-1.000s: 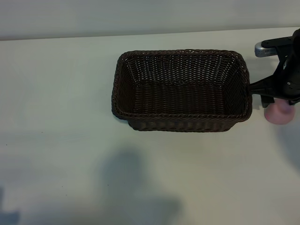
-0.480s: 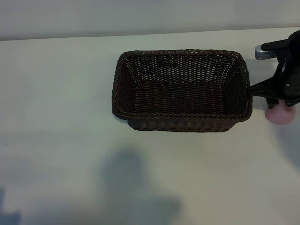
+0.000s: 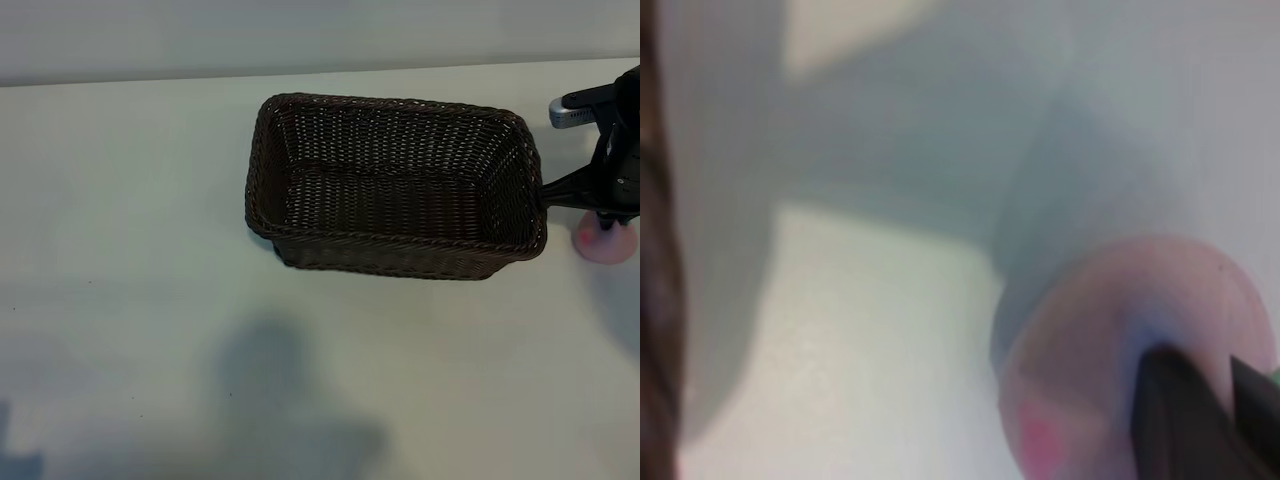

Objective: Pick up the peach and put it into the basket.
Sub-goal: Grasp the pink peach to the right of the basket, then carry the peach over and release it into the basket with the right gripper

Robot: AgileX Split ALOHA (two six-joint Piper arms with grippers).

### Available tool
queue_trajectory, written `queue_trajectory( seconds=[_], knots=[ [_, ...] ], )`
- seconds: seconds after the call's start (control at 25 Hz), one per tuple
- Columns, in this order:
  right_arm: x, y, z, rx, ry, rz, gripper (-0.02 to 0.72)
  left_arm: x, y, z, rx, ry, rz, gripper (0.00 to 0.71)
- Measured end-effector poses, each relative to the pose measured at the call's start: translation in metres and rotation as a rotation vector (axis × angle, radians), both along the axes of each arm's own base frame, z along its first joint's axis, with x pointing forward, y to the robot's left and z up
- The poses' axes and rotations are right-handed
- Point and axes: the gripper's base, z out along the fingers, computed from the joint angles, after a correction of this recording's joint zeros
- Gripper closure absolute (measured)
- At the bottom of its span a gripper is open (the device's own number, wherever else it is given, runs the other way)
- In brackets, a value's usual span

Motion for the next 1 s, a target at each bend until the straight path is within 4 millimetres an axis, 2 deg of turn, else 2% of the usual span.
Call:
queue_trajectory(
  seconds=[0.28,0.68,1.0],
  knots=[
    [-0.005,-0.003,0.014,-0.023,-0.002,0.002,0.665,0.0,0.0,0.0,-0.001,0.0,-0.001,0.212],
    [-0.017,0.002,0.061,0.042,-0.118,0.003,0.665,0.0,0.0,0.0,-0.001,0.0,-0.001,0.212],
    [-0.02,0.018,0.109,0.144,-0.153,0.083,0.665,0.0,0.0,0.0,-0.001,0.0,-0.001,0.212]
  ],
)
